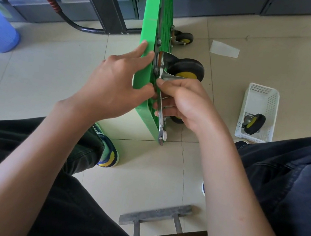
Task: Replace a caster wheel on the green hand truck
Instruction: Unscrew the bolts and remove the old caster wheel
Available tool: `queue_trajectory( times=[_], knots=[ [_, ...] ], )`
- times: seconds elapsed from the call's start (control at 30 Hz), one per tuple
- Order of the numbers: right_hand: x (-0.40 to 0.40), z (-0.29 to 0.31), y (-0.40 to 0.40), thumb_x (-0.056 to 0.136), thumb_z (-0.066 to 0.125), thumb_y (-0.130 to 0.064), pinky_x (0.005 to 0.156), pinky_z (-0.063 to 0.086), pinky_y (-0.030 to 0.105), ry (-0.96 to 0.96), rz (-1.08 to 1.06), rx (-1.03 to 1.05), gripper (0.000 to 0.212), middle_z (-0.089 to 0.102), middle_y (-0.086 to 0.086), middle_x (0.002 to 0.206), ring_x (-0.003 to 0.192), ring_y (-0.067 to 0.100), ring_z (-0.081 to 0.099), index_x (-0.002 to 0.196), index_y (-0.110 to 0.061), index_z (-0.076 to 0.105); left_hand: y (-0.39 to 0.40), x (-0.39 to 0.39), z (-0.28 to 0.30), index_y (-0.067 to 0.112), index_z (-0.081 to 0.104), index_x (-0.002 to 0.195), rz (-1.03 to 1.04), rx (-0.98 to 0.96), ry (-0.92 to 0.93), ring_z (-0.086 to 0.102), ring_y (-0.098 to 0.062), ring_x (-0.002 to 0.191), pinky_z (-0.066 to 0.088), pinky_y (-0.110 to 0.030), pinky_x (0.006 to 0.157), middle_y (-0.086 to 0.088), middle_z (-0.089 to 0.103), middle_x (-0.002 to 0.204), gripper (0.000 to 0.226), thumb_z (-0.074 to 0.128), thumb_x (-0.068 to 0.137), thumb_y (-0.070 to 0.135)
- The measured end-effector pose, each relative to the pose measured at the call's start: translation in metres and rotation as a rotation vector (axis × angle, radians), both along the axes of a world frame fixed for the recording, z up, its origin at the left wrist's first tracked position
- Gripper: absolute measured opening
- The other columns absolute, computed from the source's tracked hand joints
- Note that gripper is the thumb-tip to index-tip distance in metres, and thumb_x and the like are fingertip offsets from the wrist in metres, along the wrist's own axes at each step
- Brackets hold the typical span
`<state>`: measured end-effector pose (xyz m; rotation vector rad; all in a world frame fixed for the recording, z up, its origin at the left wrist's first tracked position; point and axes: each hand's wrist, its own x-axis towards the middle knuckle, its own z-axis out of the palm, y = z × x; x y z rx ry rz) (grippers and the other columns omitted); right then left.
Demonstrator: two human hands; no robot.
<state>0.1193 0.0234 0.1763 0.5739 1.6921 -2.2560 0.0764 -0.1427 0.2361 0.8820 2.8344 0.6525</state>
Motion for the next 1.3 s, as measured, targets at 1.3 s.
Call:
queue_trajectory(
  times=[1.3],
  knots=[
    [0.005, -0.063, -0.005, 0.101, 0.058, -0.018, 0.084, 0.057, 0.042, 0.413, -0.089, 0.683, 0.024, 0.077, -0.004, 0.102, 0.093, 0.017, 0.069, 0.116, -0.016, 0.077, 0.001, 0.001, 0.003, 0.024, 0.046, 0.151, 0.004, -0.015, -0.025, 0.060, -0.032, 0.123, 0.051, -0.049, 0.101, 0.006, 0.030, 0.163, 0.072, 0.053, 0.082, 0.043]
  ],
)
